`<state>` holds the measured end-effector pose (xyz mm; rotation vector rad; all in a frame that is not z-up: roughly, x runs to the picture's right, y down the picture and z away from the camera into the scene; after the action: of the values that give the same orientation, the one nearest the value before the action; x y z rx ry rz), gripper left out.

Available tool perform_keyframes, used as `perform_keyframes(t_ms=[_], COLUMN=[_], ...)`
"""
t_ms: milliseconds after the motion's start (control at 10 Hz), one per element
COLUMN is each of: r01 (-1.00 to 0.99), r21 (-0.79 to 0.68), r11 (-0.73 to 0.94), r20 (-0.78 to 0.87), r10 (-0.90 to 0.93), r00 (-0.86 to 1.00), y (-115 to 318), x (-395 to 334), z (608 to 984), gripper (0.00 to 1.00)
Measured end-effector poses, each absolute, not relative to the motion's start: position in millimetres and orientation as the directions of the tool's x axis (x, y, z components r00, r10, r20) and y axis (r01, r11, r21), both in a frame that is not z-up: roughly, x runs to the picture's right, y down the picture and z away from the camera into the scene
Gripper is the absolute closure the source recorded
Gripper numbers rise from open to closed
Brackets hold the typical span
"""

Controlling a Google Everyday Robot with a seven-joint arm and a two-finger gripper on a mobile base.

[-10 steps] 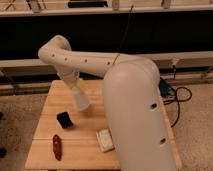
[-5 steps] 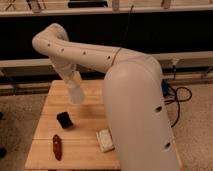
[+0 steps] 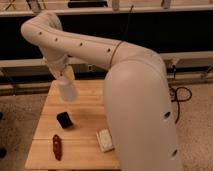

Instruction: Place the ceramic cup over the eraser

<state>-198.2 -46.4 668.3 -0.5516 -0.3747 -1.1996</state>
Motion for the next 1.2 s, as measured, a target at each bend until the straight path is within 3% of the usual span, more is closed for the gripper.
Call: perform_keyframes(t_ms=[600, 1200], r01=[0.957, 0.953], r21=[-0.14, -0.162], r11=[0.255, 0.257], r20=[0.638, 0.694], r10=[-0.716, -0.656], r00=[0.284, 0.295], y=[2.8, 46.0], x=[-224.0, -226.0], z=[634.2, 647.0], gripper=[0.99, 0.99])
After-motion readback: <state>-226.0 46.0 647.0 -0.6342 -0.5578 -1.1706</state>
